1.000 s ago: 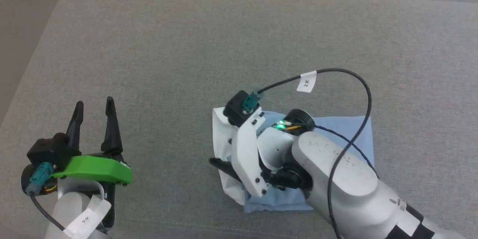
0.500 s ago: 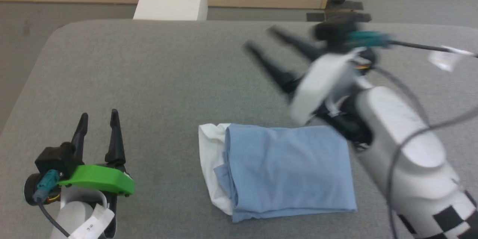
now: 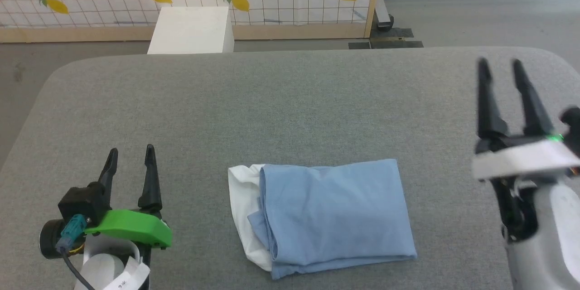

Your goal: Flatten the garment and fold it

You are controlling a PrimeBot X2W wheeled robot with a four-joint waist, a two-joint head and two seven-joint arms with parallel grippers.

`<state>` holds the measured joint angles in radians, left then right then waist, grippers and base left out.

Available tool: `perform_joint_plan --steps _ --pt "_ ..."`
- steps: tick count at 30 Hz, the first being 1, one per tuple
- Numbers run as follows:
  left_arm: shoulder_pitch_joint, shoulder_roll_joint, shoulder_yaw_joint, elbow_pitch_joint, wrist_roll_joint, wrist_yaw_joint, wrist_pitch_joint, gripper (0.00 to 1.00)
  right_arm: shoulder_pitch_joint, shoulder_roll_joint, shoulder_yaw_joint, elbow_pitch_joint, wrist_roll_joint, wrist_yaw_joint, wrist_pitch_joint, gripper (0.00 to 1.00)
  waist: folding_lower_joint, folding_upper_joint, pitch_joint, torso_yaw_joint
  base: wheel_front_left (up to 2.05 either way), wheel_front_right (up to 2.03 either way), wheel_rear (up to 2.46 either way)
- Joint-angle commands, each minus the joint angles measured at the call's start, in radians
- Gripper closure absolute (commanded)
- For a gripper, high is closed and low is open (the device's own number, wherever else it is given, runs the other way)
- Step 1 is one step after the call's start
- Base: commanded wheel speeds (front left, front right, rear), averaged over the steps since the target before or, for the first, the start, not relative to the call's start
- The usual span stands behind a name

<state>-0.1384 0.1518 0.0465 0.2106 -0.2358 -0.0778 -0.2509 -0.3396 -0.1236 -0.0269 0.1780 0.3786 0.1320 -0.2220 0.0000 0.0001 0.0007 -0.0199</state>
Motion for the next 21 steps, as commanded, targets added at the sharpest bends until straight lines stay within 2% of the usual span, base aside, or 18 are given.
perform_joint_plan --steps 1,8,13,21 --pt "0.018 -0.007 -0.001 -0.006 0.002 0.006 -0.002 0.0 0.037 0.015 -0.034 -0.018 -0.026 -0.001 -0.013 0.0 0.0 -0.0001 0.001 0.0 0.0 0.0 0.0" --pt "0.033 -0.019 -0.012 -0.014 -0.004 0.013 -0.004 0.0 0.191 0.064 -0.195 -0.105 -0.112 -0.001 -0.038 0.0 0.0 -0.0001 0.0 0.013 0.0 0.0 0.0" --pt "0.041 -0.02 -0.017 -0.006 -0.005 0.016 -0.005 0.0 0.264 0.071 -0.186 -0.082 -0.152 -0.001 -0.039 0.0 0.0 -0.0001 -0.001 0.019 0.0 0.0 0.0" --pt "0.039 -0.013 -0.03 0.012 -0.005 0.016 -0.003 0.0 0.276 0.069 -0.074 -0.001 -0.184 -0.001 -0.028 0.0 0.0 -0.0001 -0.002 0.02 0.0 0.0 0.0"
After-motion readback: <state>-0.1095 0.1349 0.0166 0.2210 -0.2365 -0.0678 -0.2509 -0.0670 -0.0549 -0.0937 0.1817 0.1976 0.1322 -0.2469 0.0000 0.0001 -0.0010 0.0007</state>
